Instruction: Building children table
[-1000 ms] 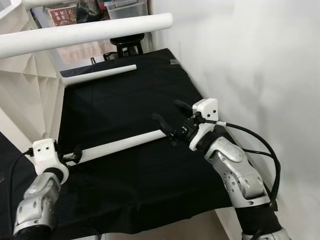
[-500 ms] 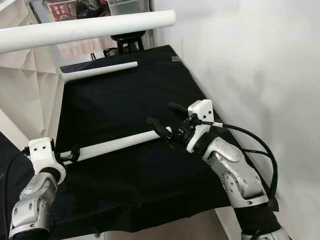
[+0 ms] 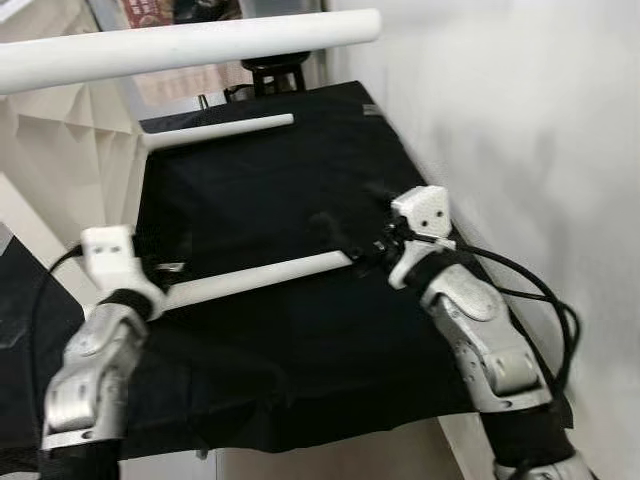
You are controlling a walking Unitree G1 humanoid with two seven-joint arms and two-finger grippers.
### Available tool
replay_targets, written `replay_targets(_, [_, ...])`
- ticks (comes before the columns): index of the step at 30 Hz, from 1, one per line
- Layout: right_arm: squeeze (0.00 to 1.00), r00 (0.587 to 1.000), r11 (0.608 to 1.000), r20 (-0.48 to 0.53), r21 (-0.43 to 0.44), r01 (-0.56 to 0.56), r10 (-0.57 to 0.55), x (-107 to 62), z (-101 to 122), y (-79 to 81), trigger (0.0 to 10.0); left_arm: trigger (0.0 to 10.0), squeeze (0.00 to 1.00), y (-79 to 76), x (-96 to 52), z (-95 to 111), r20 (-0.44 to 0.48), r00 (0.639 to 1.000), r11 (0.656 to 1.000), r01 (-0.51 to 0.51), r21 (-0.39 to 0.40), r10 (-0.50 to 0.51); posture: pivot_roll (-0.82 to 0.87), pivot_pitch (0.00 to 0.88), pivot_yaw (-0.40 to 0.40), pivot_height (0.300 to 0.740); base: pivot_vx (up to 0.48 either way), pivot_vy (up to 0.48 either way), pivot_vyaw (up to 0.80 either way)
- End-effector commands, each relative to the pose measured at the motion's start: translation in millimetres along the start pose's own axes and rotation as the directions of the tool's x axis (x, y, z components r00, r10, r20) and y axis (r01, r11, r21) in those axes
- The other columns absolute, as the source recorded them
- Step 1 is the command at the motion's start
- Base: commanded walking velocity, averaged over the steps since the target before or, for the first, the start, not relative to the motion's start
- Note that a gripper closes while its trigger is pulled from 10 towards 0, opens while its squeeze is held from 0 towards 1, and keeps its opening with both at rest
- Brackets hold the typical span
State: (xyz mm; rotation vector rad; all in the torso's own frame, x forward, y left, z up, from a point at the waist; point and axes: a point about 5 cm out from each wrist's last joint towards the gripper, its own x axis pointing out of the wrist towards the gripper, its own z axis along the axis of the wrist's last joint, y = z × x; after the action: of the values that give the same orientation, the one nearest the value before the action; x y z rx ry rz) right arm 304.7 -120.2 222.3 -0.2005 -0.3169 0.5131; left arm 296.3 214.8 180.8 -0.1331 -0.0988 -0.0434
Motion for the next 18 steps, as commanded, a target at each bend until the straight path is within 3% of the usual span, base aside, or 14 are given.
replay_targets(1, [0.00,0.999,0.996,0.044,-0.087,0.005,-0.001,-1.2,11,2.4,10.0,10.0,0.00,3.3,-3.6,-6,-0.016,0.999,0.999,-0.037,0.017,0.037,-0.08,0.116,0.075,0.740,0.000,0.000,0.00])
replay_targets(3, [0.00,0.998,0.989,0.062,-0.146,0.013,-0.004,-1.8,17,0.2,10.0,10.0,0.00,3.6,-4.2,-8,-0.019,0.998,0.998,-0.056,0.021,0.056,-0.08,0.116,0.075,0.740,0.000,0.000,0.00])
replay_targets(4, [0.00,0.997,0.974,0.080,-0.225,-0.004,0.022,-2.5,22,-0.7,10.0,10.0,0.00,4.6,-5.4,-11,-0.023,0.996,0.996,-0.081,0.029,0.082,-0.08,0.105,0.087,0.740,0.000,0.000,0.00])
replay_targets(5, [0.00,0.997,0.974,0.080,-0.225,-0.004,0.022,-2.5,22,-0.7,10.0,10.0,0.00,4.6,-5.4,-11,-0.023,0.996,0.996,-0.081,0.029,0.082,-0.08,0.105,0.087,0.740,0.000,0.000,0.00])
replay_targets(6, [0.00,0.993,0.922,0.086,-0.384,-0.047,0.086,-2.7,31,-2.1,10.0,10.0,0.00,4.3,-8.3,-15,-0.025,0.994,0.994,-0.104,0.031,0.105,-0.09,0.101,0.091,0.740,0.000,0.000,0.00])
replay_targets(9, [0.00,0.991,0.896,0.079,-0.438,-0.067,0.113,-2.7,33,-2.3,10.0,10.0,0.00,3.9,-9.5,-16,-0.027,0.994,0.994,-0.108,0.026,0.108,-0.09,0.101,0.091,0.740,0.000,0.000,0.00])
replay_targets(10, [0.00,0.988,0.870,0.076,-0.486,-0.079,0.132,-1.7,36,-3.4,10.0,3.0,0.00,4.2,-10.5,-18,-0.025,0.994,0.994,-0.106,0.016,0.106,-0.09,0.095,0.091,0.740,0.000,0.000,0.00])
replay_targets(11, [0.00,0.988,0.870,0.076,-0.486,-0.079,0.132,-1.7,36,-3.4,10.0,3.0,0.00,4.2,-10.5,-18,-0.025,0.994,0.994,-0.106,0.016,0.106,-0.09,0.095,0.091,0.740,0.000,0.000,0.00])
replay_targets(12, [0.00,0.986,0.844,0.078,-0.530,-0.083,0.146,-0.4,39,-4.9,10.0,0.0,0.00,5.6,-11.9,-20,-0.031,0.994,0.994,-0.109,0.001,0.109,-0.09,0.094,0.094,0.740,0.000,0.000,0.00])
replay_targets(14, [0.00,0.981,0.794,0.099,-0.604,-0.076,0.170,3.1,49,-7.3,10.0,0.0,0.00,12.8,-16.0,-25,-0.042,0.989,0.990,-0.141,-0.020,0.140,-0.09,0.089,0.095,0.740,0.000,0.000,0.00])
replay_targets(17, [0.00,0.978,0.771,0.117,-0.634,-0.059,0.171,5.2,54,-8.9,10.0,0.0,0.00,17.8,-18.5,-29,-0.057,0.985,0.987,-0.161,-0.023,0.160,-0.09,0.088,0.093,0.740,0.000,0.000,0.00])
replay_targets(18, [0.00,0.976,0.746,0.139,-0.665,-0.032,0.166,7.1,60,-11.0,10.0,0.0,0.00,24.2,-21.0,-33,-0.071,0.980,0.981,-0.189,-0.034,0.187,-0.09,0.085,0.091,0.740,0.000,0.000,0.00])
